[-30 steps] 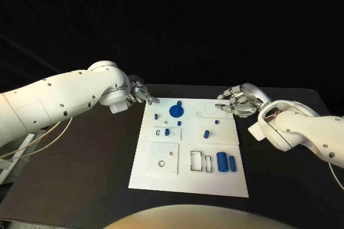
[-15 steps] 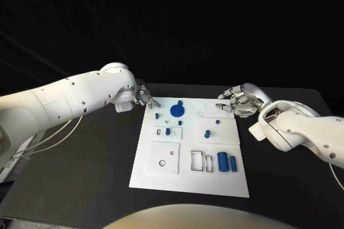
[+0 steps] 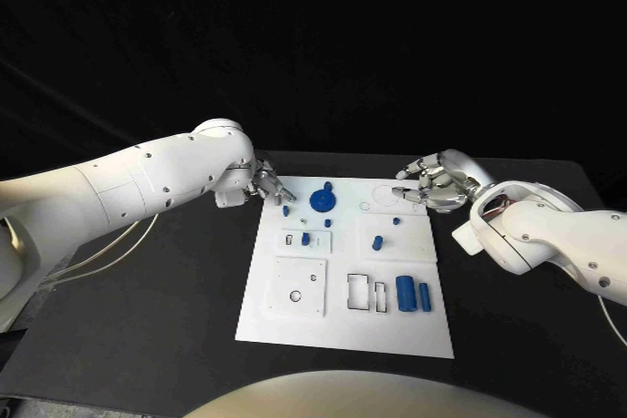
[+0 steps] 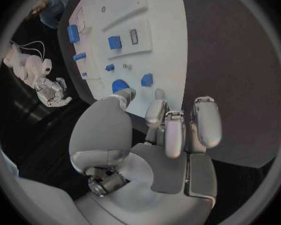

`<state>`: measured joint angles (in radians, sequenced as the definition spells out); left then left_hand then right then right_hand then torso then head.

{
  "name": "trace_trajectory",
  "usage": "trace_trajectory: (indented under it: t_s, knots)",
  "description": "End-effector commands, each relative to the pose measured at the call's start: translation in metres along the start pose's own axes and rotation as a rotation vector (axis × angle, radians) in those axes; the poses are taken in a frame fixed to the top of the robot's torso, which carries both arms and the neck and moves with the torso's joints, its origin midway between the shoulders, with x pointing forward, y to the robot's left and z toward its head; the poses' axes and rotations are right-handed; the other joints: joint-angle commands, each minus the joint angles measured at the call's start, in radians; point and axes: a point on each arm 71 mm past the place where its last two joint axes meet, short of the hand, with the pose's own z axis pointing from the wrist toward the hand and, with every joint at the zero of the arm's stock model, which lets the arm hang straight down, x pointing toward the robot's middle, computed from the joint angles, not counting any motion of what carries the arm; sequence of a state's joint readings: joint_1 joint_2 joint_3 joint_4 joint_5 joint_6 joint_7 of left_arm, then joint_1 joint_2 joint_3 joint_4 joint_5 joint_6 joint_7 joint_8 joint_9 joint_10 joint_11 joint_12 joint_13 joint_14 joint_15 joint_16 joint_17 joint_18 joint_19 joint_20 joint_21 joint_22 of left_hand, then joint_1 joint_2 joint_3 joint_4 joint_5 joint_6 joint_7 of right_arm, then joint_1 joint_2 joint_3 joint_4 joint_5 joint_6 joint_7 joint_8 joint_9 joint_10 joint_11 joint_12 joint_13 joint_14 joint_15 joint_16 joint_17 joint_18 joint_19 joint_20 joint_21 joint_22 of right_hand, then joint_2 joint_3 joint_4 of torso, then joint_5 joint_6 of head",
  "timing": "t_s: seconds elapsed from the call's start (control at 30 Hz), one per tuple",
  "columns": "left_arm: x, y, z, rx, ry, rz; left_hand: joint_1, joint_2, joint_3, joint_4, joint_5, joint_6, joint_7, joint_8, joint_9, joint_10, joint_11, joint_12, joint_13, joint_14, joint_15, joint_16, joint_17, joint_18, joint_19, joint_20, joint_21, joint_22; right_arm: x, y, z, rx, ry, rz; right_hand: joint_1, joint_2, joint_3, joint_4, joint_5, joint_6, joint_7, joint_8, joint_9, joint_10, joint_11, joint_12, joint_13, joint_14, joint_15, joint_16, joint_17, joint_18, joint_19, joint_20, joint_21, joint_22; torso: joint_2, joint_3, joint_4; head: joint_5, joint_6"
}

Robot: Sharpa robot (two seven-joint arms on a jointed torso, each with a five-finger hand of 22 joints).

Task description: Assemble the parts on the task board

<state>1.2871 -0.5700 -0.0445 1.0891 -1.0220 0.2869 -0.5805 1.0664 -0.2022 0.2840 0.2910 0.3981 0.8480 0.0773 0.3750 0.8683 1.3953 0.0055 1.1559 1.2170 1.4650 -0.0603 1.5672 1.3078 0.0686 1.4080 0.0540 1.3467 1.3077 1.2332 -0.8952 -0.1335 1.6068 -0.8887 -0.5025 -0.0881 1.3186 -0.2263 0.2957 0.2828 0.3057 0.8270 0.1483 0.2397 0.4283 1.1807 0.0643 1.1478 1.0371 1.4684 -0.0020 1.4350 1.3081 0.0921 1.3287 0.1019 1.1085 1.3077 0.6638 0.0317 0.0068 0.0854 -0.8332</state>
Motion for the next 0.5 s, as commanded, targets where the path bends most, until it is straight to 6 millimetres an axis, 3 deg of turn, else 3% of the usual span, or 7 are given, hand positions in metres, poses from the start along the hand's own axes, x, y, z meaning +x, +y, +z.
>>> trace_trajectory:
  t_s: [0.03,0.3,0.5]
  knots:
    - [0.0047,-0.0032,0.0011,0.022,0.047,0.020,0.004,0.013,-0.007,0.001,-0.005,0.011,0.000,0.002,-0.002,-0.004,-0.002,-0.001,0.001,0.106,0.009,0.004,0.263,-0.008,-0.002,0.006,-0.005,0.110,0.0004,0.0014,0.0001,-0.017,-0.001,-0.019,-0.010,-0.003,-0.002,0.001,0.005,-0.008,0.000,0.003,0.000,-0.006,0.002,0.000,-0.001,0.024,-0.003,-0.005,0.011,0.009,0.000,0.001,-0.004,0.050,-0.001,0.0005,-0.0001,0.001,-0.001]
    - [0.0092,-0.0030,0.0031,0.018,0.071,0.032,0.028,0.027,-0.003,-0.001,0.027,0.039,-0.006,0.009,-0.013,-0.006,-0.006,0.000,0.000,0.106,0.006,0.004,0.263,-0.007,-0.002,0.005,-0.006,0.113,0.0005,0.0009,0.0003,-0.012,0.000,-0.016,-0.010,-0.003,-0.002,0.001,0.005,-0.008,0.000,0.003,0.000,-0.006,0.002,0.000,-0.001,0.024,-0.003,-0.005,0.011,0.009,0.000,0.001,-0.004,0.050,-0.001,0.0002,0.0009,0.002,-0.002]
    - [0.0100,-0.0028,0.0033,0.018,0.075,0.030,0.054,0.038,0.006,-0.002,0.035,0.071,-0.017,0.035,-0.003,-0.005,-0.015,0.001,-0.003,0.106,-0.001,0.004,0.263,-0.007,-0.001,0.000,-0.007,0.115,0.0005,0.0008,0.0003,-0.010,0.001,-0.015,-0.010,-0.003,-0.002,0.001,0.005,-0.008,0.000,0.003,0.000,-0.006,0.002,0.000,-0.001,0.024,-0.003,-0.005,0.011,0.009,0.000,0.001,-0.004,0.050,0.000,0.0007,0.0004,0.003,-0.003]
